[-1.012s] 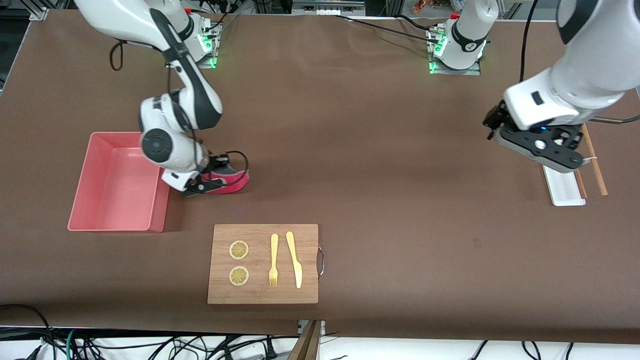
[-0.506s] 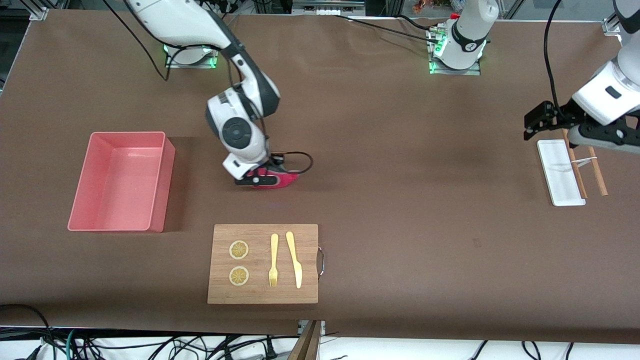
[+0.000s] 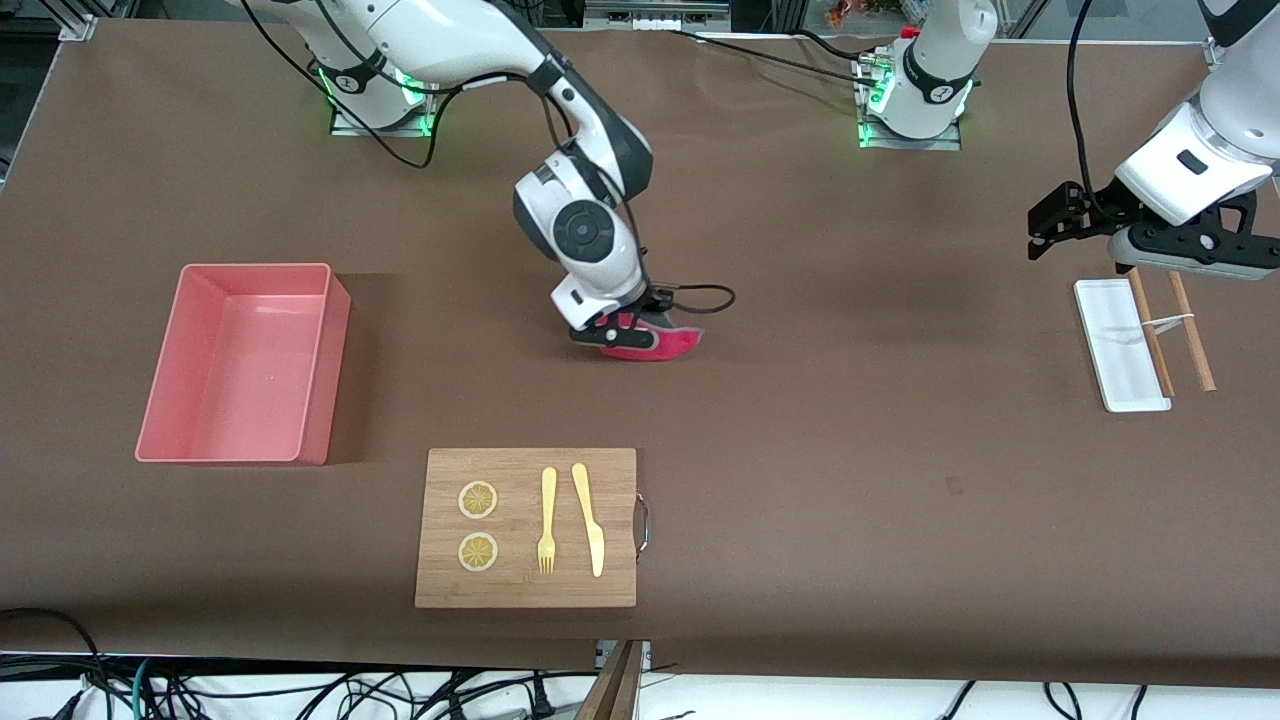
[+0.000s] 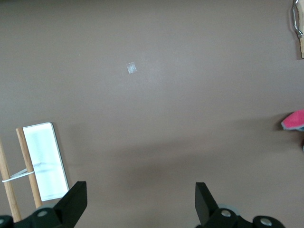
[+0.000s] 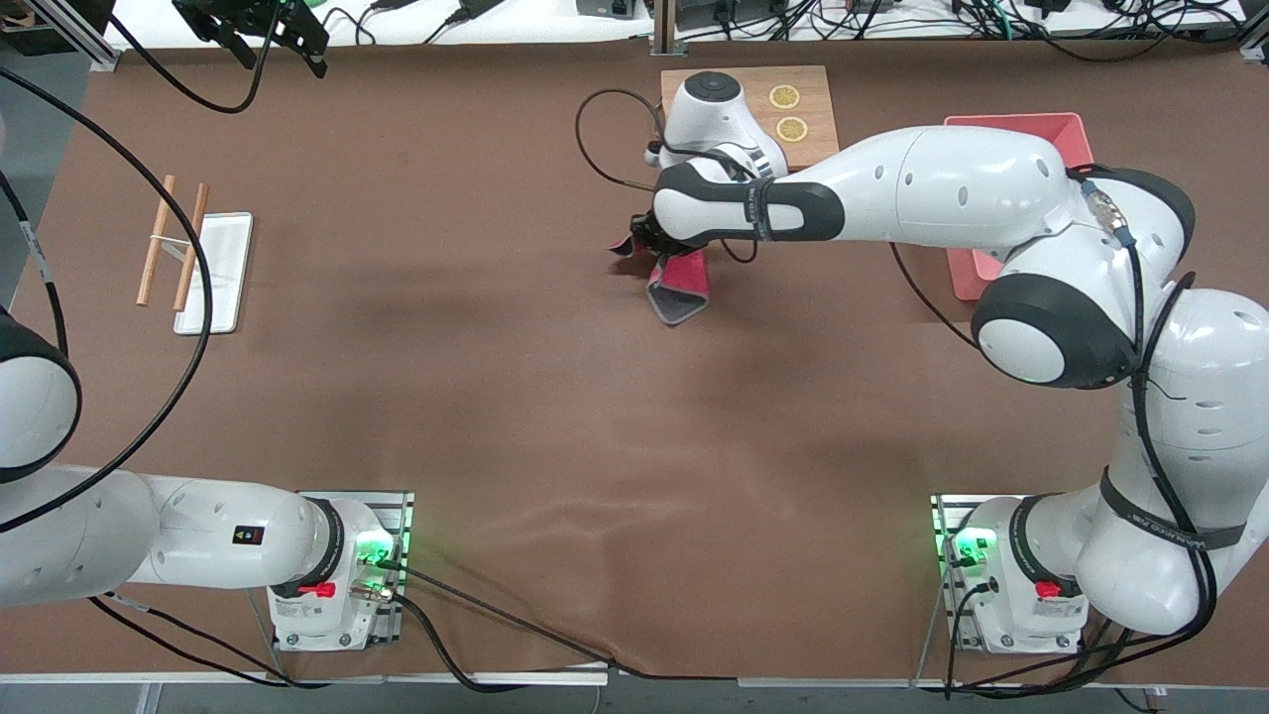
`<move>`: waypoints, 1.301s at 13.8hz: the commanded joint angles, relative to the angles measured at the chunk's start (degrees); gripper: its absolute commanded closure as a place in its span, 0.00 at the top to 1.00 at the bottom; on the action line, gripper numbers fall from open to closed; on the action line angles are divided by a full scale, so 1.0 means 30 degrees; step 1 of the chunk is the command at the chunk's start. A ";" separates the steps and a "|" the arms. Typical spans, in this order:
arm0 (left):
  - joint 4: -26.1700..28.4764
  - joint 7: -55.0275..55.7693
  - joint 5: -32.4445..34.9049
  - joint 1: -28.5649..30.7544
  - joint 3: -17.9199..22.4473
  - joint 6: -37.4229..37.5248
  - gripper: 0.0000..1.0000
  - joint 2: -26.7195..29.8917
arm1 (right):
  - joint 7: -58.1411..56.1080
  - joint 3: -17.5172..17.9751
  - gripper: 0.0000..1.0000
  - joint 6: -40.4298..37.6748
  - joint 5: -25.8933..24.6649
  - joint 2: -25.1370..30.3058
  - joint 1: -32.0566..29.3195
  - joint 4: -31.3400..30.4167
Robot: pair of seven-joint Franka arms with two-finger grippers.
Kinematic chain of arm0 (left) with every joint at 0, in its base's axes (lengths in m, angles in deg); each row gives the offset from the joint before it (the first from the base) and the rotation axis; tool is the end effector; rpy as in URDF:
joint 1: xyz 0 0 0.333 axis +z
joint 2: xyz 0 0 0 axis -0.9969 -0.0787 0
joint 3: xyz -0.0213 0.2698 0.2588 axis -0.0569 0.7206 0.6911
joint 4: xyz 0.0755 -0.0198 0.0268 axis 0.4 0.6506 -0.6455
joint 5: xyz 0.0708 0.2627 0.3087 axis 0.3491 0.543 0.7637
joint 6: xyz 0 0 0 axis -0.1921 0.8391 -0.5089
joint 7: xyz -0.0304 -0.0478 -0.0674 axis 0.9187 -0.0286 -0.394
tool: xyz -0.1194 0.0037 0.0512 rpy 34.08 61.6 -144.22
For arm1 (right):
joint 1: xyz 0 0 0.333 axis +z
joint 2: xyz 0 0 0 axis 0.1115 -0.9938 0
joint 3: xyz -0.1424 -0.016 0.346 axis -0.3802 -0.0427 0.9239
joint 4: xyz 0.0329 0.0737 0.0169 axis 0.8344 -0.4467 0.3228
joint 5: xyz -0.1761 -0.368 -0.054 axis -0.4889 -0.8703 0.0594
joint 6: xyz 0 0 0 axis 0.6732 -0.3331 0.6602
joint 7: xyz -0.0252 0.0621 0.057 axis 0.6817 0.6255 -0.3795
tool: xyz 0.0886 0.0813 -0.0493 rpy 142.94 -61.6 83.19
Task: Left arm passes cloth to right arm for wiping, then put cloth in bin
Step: 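Wipe the cloth across the table with the right gripper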
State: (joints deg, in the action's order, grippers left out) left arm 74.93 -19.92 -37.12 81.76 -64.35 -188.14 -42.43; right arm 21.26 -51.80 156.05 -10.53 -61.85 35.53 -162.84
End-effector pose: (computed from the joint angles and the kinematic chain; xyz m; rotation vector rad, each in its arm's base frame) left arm 0.5565 -0.0473 0.6169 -3.1332 0.2182 -0.0374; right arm 0.5159 0.5604 0.2612 -2.9472 0.2596 0.2156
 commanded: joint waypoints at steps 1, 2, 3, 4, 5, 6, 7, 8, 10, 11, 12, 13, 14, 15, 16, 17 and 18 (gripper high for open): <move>-0.0140 0.0263 -0.0141 0.0365 -0.0311 -0.0104 1.00 -0.0085 | 0.1157 0.0320 0.00 -0.0958 0.0828 0.0314 -0.0149 0.0980; -0.0140 0.0263 -0.0141 0.0365 -0.0311 -0.0075 1.00 -0.0085 | 0.1012 0.0349 0.00 -0.1136 0.0918 0.0432 -0.0586 0.0602; -0.0140 0.0263 -0.0141 0.0365 -0.0311 -0.0075 1.00 -0.0085 | 0.0982 0.0349 0.00 -0.1167 0.0919 0.0521 -0.1054 -0.0011; -0.0140 0.0263 -0.0141 0.0365 -0.0311 -0.0075 1.00 -0.0085 | 0.0662 0.0349 0.00 -0.1167 0.0919 0.0608 -0.1581 -0.0771; -0.0140 0.0263 -0.0141 0.0394 -0.0311 -0.0075 1.00 -0.0085 | 0.0021 0.0349 0.00 -0.1138 0.0948 0.0696 -0.2079 -0.1504; -0.0140 0.0263 -0.0141 0.0394 -0.0282 -0.0046 1.00 -0.0085 | -0.0566 0.0349 0.00 -0.1109 0.1210 0.0784 -0.2925 -0.2091; -0.0140 0.0263 -0.0141 0.0394 -0.0281 0.0042 1.00 -0.0085 | -0.1093 0.0349 0.00 -0.1079 0.1241 0.0872 -0.3572 -0.2706; -0.0140 0.0263 -0.0141 0.0394 -0.0281 0.0072 1.00 -0.0085 | -0.1766 0.0349 0.00 -0.1079 0.1241 0.1047 -0.4216 -0.3321; -0.0140 0.0263 -0.0141 0.0394 -0.0310 0.0072 1.00 -0.0085 | -0.4218 0.0320 0.00 -0.1166 0.1241 0.1514 -0.5971 -0.4552; -0.0169 0.0263 -0.0141 0.0394 -0.0311 0.0072 1.00 -0.0085 | -0.6061 0.0233 0.00 -0.1225 0.1241 0.1895 -0.6880 -0.5051; -0.0169 0.0263 -0.0141 0.0365 -0.0311 0.0072 1.00 -0.0085 | -0.7761 0.0145 0.00 -0.1399 0.1270 0.2246 -0.7672 -0.5578; -0.0169 0.0263 -0.0141 0.0365 -0.0311 0.0072 1.00 -0.0085 | -0.9142 0.0028 0.00 -0.1749 0.1242 0.2540 -0.8405 -0.5757; -0.0169 0.0263 -0.0141 0.0365 -0.0311 0.0072 1.00 -0.0085 | -1.0257 -0.0205 0.00 -0.2507 0.1038 0.2804 -0.8818 -0.5817; -0.0169 0.0263 -0.0141 0.0365 -0.0340 0.0072 1.00 -0.0085 | -1.1168 -0.0556 0.00 -0.2978 0.0920 0.3155 -0.9170 -0.5905; -0.0169 0.0263 -0.0141 0.0365 -0.0311 0.0072 1.00 -0.0085 | -1.2018 -0.0849 0.00 -0.3157 0.0455 0.3651 -0.9377 -0.6312; -0.0169 0.0263 -0.0141 0.0365 -0.0311 0.0072 1.00 -0.0085 | -1.2433 -0.0968 0.00 -0.3275 -0.0159 0.4062 -0.9698 -0.6780; -0.0169 0.0263 -0.0141 0.0365 -0.0311 0.0072 1.00 -0.0085 | -1.2727 -0.0969 0.00 -0.3276 -0.0977 0.4472 -1.0194 -0.7306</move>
State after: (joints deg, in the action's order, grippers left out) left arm 74.93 -19.51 -37.12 82.11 -64.64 -188.15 -42.63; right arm -14.71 -54.92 146.24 -10.34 -52.87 6.43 -179.62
